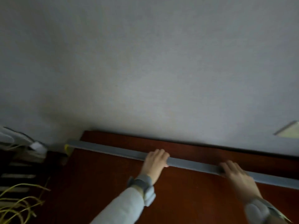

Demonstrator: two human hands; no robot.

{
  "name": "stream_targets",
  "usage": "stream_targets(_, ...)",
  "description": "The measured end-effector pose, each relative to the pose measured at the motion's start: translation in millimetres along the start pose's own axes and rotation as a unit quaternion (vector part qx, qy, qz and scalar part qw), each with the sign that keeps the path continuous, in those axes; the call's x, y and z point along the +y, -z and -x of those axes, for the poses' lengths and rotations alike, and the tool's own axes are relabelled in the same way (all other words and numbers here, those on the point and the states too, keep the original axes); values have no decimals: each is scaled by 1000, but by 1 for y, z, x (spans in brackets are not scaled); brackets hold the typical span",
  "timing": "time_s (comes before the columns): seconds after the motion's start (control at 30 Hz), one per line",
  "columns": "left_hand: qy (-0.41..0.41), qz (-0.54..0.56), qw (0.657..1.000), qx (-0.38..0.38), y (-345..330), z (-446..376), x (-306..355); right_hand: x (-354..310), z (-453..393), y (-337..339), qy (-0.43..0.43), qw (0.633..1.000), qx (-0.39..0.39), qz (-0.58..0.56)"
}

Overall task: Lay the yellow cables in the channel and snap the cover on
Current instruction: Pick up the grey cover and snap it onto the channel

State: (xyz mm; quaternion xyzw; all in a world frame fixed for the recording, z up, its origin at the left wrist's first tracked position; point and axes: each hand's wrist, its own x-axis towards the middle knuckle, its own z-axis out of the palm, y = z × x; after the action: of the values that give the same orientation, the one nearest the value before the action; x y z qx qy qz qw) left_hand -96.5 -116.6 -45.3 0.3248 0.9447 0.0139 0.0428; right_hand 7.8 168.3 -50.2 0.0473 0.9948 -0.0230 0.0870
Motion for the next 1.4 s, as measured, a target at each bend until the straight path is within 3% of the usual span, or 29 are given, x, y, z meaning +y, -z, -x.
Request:
stream_targets(0.07, -7, -20, 999, -36, -1, 2, 5, -4, 9, 8, -28, 999, 12, -15)
stream_targets(0.33, 21, -16, 999, 27, -14, 10, -20, -1, 5, 10, -9, 998, 30, 53)
stream_targets(0.9, 52, 26, 998, 26, -21, 14, -44, -11, 3, 24, 7, 998, 47, 51)
stream_targets(1.27, 37, 73, 995, 61, -9, -14, -32, 3, -3, 25, -59, 997, 8, 46)
stream_targets(1.4, 32, 89, 994, 61, -14, -24, -35, 2, -12, 34, -69, 996, 35, 46)
